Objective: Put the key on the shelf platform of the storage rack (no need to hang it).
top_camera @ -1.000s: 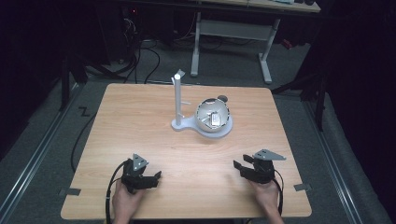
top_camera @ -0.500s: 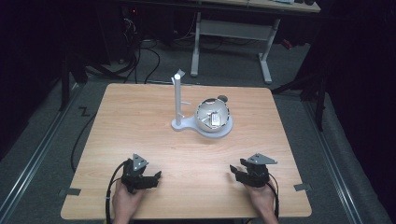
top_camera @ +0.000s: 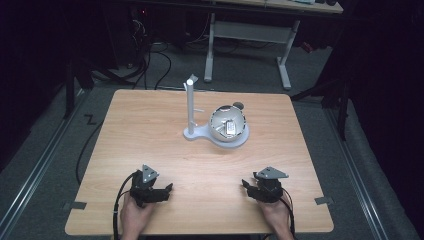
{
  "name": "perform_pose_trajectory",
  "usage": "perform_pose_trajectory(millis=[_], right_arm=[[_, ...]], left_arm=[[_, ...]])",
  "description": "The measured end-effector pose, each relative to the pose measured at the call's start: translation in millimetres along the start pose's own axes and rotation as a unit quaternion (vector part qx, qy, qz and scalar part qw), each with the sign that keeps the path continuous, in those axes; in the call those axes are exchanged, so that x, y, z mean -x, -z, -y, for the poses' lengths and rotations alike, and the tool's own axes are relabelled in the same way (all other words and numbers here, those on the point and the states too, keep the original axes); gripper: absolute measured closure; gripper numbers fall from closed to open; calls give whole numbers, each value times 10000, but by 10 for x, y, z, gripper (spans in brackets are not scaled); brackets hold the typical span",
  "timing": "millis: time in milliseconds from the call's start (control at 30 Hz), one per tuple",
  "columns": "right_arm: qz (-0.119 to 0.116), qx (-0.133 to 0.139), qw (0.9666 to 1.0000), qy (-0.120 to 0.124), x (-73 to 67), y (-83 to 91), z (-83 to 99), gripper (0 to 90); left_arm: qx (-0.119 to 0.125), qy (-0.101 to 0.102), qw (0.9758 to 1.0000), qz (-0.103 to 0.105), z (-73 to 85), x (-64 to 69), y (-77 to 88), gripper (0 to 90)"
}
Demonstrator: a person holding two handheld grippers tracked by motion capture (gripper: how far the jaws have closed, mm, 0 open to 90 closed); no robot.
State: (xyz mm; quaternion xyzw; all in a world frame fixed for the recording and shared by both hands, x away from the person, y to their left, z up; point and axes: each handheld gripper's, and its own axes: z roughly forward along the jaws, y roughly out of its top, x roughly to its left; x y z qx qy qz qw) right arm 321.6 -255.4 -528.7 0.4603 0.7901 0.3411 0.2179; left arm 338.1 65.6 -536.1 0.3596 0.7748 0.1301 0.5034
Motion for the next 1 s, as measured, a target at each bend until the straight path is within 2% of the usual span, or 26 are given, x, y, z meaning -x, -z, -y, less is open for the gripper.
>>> perform_pose_trajectory(millis=[67, 567, 1000], right_arm=[[-15, -38, 10000, -50, -8, -17, 11, 444], [-67, -83, 9999, 1, -17, -24, 9, 401], [-70, -84, 9999, 1, -18, -24, 9, 399]], left_arm=[[-2, 7, 10000, -1, 0, 1, 0, 151], [-2, 11, 10000, -4, 2, 1, 2, 151], [0, 15, 10000, -6, 2, 1, 2, 151]])
